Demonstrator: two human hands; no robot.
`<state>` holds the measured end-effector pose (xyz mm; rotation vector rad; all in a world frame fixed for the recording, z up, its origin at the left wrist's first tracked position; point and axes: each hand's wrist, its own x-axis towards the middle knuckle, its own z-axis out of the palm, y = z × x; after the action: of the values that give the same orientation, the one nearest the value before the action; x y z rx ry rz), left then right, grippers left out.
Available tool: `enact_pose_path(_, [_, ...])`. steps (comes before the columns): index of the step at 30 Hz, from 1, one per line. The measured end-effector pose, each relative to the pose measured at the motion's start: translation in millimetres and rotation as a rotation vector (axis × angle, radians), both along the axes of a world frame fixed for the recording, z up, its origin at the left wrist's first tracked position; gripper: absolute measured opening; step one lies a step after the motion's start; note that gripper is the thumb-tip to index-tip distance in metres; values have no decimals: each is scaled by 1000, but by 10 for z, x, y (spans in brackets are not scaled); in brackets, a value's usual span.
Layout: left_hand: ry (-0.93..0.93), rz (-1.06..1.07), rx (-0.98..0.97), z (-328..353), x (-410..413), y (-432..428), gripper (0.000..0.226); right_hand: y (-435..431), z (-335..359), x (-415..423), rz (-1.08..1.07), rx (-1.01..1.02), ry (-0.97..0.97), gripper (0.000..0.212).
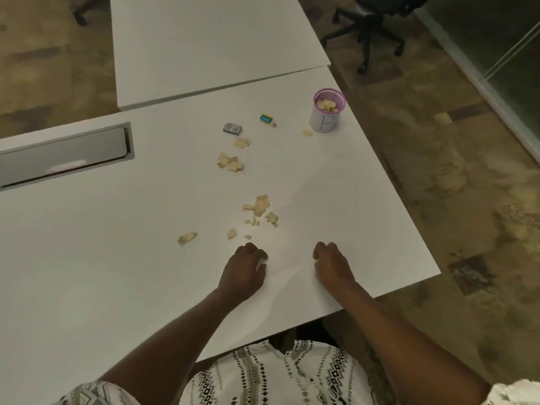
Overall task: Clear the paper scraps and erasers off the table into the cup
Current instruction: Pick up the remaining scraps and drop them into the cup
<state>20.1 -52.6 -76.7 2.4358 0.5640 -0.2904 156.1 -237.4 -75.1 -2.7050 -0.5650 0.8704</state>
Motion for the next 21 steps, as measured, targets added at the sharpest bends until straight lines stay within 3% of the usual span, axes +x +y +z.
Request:
enact_pose_path(7, [-43,144,119,-14,-379,354,31,709,-55,-61,63,153,-4,19])
enact_pose_path(12, [30,378,292,-74,-519,670,66,1178,-74,18,221,257,-65,31])
enact_pose_path(18, [161,581,72,-240,-460,891,89,1464,-11,269,426,87,-45,77])
enact_pose_path(21, [120,560,2,-264,-317,816,88,1563,-20,316,528,-44,-7,84])
